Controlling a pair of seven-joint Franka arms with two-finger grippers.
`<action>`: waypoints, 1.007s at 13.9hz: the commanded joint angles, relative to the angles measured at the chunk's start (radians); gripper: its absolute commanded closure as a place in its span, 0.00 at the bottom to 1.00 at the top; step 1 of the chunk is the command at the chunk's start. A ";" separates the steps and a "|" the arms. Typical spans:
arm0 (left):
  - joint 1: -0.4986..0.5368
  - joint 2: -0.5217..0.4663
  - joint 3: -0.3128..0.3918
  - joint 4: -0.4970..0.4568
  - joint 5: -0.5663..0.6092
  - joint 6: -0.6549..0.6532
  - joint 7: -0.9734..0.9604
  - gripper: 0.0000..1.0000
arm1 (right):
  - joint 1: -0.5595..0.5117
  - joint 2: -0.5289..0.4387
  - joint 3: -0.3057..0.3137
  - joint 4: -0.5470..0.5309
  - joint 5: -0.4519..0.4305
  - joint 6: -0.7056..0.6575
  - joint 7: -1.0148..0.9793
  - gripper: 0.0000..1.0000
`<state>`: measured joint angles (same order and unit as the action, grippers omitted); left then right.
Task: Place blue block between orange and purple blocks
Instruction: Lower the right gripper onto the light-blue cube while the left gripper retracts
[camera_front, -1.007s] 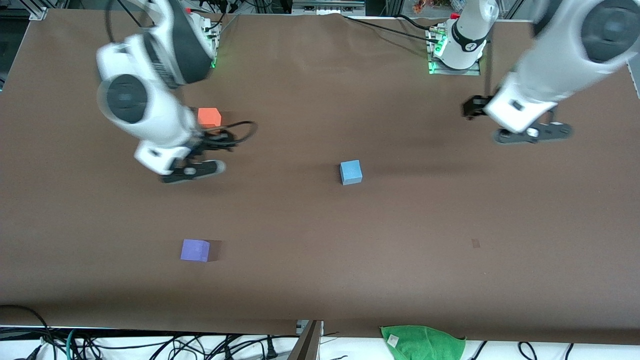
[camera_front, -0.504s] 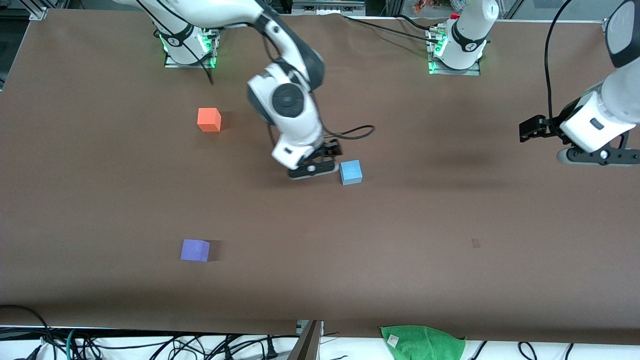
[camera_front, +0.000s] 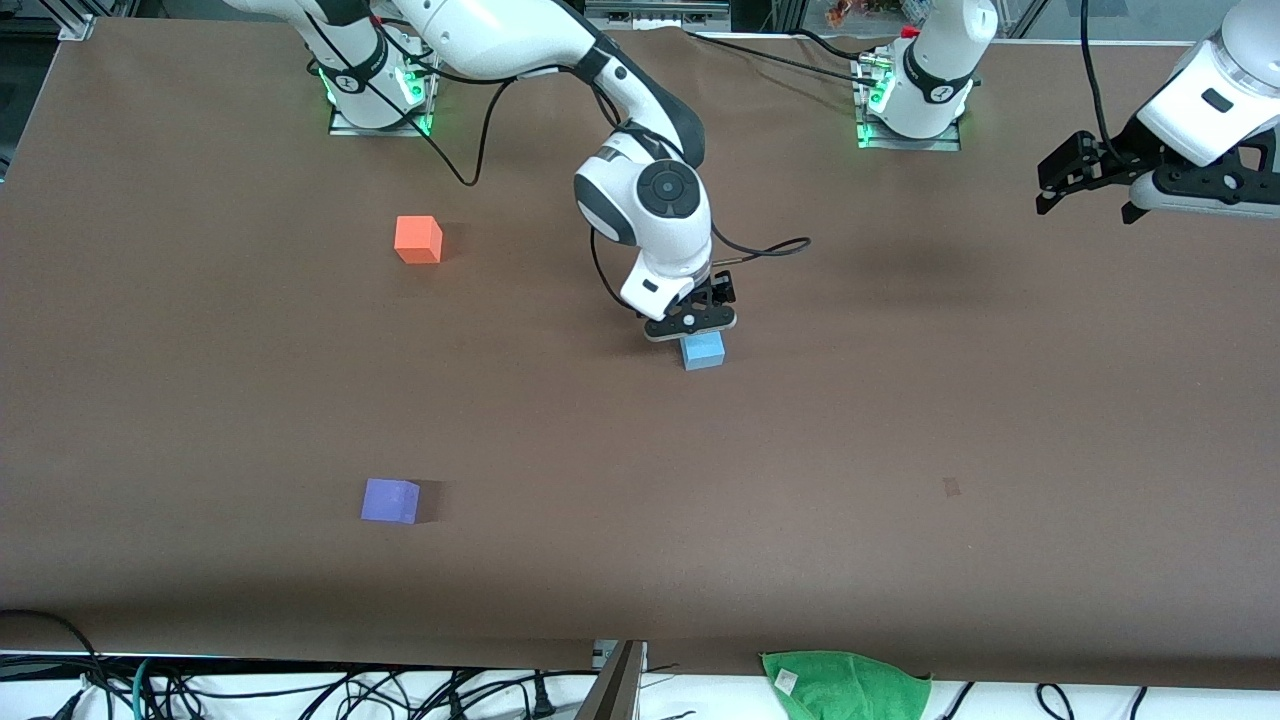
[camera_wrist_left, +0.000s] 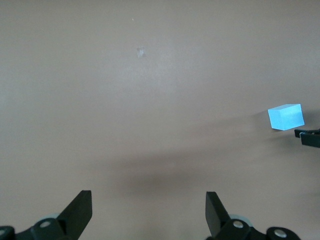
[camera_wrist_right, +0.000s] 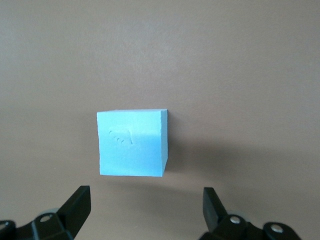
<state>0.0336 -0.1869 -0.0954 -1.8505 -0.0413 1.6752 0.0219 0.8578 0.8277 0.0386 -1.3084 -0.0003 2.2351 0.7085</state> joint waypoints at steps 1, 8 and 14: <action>-0.023 0.086 0.005 0.097 0.020 -0.023 0.024 0.00 | 0.017 0.024 -0.013 0.044 -0.030 0.004 0.017 0.01; -0.064 0.156 0.016 0.174 0.054 -0.042 0.006 0.00 | 0.021 0.162 -0.016 0.115 -0.035 0.195 0.039 0.01; -0.060 0.158 0.014 0.174 0.054 -0.042 0.007 0.00 | 0.018 0.150 -0.022 0.113 -0.046 0.186 0.035 0.12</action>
<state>-0.0191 -0.0439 -0.0869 -1.7090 -0.0058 1.6594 0.0268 0.8687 0.9782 0.0278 -1.2167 -0.0302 2.4315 0.7216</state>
